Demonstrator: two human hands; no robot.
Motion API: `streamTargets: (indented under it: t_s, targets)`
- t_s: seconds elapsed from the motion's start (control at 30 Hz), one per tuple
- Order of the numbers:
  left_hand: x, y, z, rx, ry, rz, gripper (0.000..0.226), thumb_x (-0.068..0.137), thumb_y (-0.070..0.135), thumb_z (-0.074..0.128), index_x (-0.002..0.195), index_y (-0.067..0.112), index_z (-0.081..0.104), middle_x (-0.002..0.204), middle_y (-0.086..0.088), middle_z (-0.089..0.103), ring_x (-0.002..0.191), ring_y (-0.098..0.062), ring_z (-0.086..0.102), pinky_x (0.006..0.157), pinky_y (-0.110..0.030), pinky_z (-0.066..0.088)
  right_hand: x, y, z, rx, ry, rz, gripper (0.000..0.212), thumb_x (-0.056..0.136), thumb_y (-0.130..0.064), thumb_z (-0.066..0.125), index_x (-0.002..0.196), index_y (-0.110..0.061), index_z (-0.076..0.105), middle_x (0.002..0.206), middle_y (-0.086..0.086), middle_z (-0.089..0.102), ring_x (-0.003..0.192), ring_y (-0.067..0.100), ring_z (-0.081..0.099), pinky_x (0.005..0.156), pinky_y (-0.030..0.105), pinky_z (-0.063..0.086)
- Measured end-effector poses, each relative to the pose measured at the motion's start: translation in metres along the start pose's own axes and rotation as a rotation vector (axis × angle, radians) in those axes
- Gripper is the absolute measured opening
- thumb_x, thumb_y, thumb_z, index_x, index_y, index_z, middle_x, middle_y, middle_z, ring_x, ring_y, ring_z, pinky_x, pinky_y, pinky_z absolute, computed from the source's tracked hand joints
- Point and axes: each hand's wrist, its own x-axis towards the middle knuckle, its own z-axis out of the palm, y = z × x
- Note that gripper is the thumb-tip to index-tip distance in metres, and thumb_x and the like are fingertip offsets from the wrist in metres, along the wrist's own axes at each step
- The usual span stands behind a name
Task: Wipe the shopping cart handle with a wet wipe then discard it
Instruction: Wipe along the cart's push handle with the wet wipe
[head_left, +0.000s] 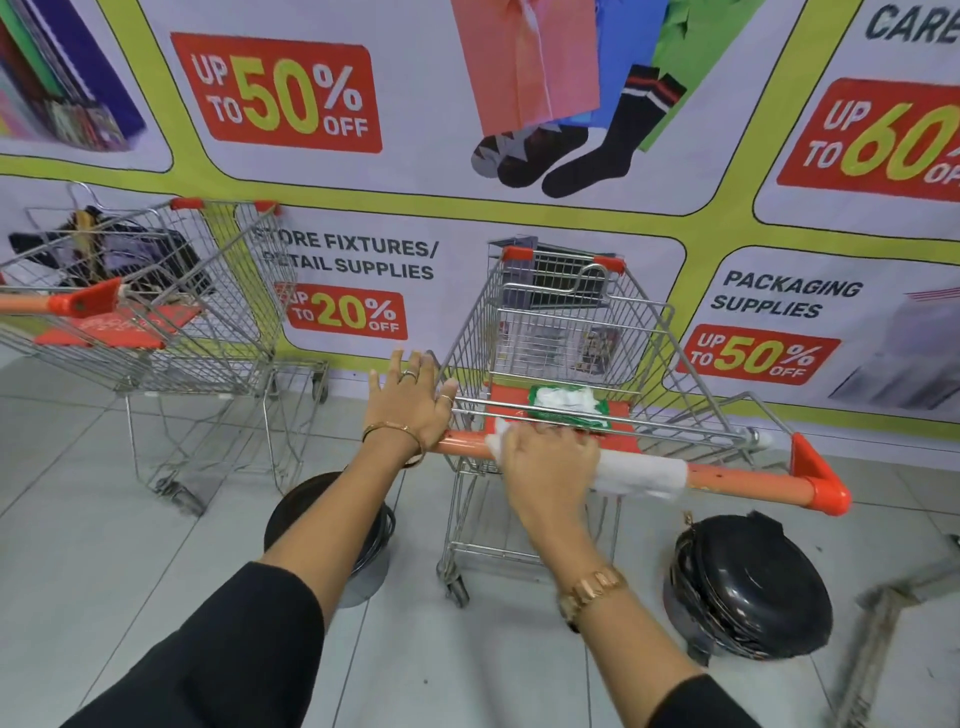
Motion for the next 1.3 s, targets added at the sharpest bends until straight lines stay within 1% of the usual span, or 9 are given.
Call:
streamTargets:
  t_s: [0.1,0.17,0.37,0.47,0.6,0.7,0.97,1.13,1.3]
  targets:
    - [0.000,-0.004,0.001,-0.094,0.045,-0.029,0.056,0.097,0.040,0.018,0.147,0.016,0.014,0.158,-0.005,0.012,0.146,-0.023,-0.001,0.118,-0.047,0.003,-0.001,-0.028,0.006,-0.063,-0.033,-0.138,0.027,0.088,-0.024,0.040,0.082,-0.012,0.063,0.073,0.008,0.071,0.074,0.025,0.060,0.075,0.040,0.037]
    - [0.000,-0.007,0.001,-0.093,0.053,-0.055,0.054,0.096,0.037,0.021,0.146,0.017,0.013,0.158,-0.004,0.012,0.146,-0.023,0.000,0.117,-0.049,0.004,0.001,-0.007,0.002,-0.130,-0.073,-0.171,0.038,0.088,-0.027,0.028,0.084,-0.014,0.063,0.076,0.006,0.071,0.076,0.025,0.060,0.075,0.038,0.036]
    - [0.002,-0.007,-0.002,-0.215,0.047,-0.106,0.055,0.097,0.039,0.020,0.146,0.015,0.016,0.158,-0.005,0.013,0.146,-0.025,0.001,0.117,-0.050,0.004,0.003,0.084,-0.019,-0.095,0.017,0.179,0.063,0.076,-0.035,0.007,0.072,-0.012,0.065,0.080,0.009,0.071,0.085,0.027,0.057,0.088,0.040,0.032]
    - [0.002,-0.008,-0.003,-0.359,0.034,-0.126,0.056,0.097,0.041,0.018,0.146,0.014,0.017,0.157,-0.005,0.015,0.146,-0.025,0.001,0.118,-0.046,0.005,0.006,0.053,-0.009,-0.100,0.020,0.184,0.064,0.078,-0.034,0.006,0.078,-0.014,0.066,0.087,0.009,0.072,0.092,0.025,0.056,0.094,0.042,0.030]
    - [0.002,-0.011,0.000,-0.504,0.055,-0.142,0.055,0.097,0.043,0.014,0.145,0.019,0.022,0.156,-0.002,0.019,0.146,-0.022,0.005,0.118,-0.045,0.008,0.008,-0.031,0.012,-0.108,-0.077,-0.085,0.037,0.088,-0.025,0.028,0.092,-0.011,0.062,0.087,0.009,0.071,0.088,0.028,0.059,0.087,0.043,0.034]
    - [0.002,-0.013,0.004,-0.495,0.060,-0.119,0.055,0.096,0.044,0.010,0.145,0.021,0.023,0.156,-0.001,0.022,0.146,-0.020,0.006,0.120,-0.046,0.009,0.010,-0.072,0.018,-0.083,-0.081,-0.195,0.033,0.091,-0.026,0.035,0.084,-0.012,0.064,0.080,0.006,0.073,0.081,0.026,0.061,0.078,0.039,0.038]
    - [-0.001,-0.008,0.002,-0.242,0.071,-0.048,0.053,0.097,0.039,0.013,0.144,0.016,0.022,0.155,-0.004,0.024,0.145,-0.023,0.010,0.117,-0.050,0.007,0.004,0.015,-0.001,-0.106,-0.016,-0.059,0.057,0.086,-0.034,0.012,0.072,-0.011,0.062,0.068,0.008,0.069,0.069,0.024,0.056,0.071,0.037,0.036]
    - [-0.001,-0.007,-0.001,-0.300,0.027,-0.033,0.055,0.097,0.040,0.012,0.145,0.015,0.022,0.156,-0.005,0.022,0.146,-0.023,0.007,0.118,-0.047,0.008,0.004,0.011,-0.001,-0.078,0.111,0.068,0.050,0.085,-0.028,0.024,0.066,-0.007,0.066,0.063,0.011,0.069,0.067,0.028,0.059,0.075,0.041,0.040]
    - [0.003,-0.013,-0.004,-0.467,0.040,-0.078,0.049,0.098,0.034,0.020,0.139,0.009,0.032,0.151,-0.013,0.031,0.140,-0.029,0.026,0.112,-0.045,0.025,0.005,-0.038,0.007,-0.114,0.027,-0.124,0.029,0.085,-0.023,0.040,0.070,-0.014,0.063,0.059,0.004,0.068,0.059,0.024,0.059,0.066,0.036,0.044]
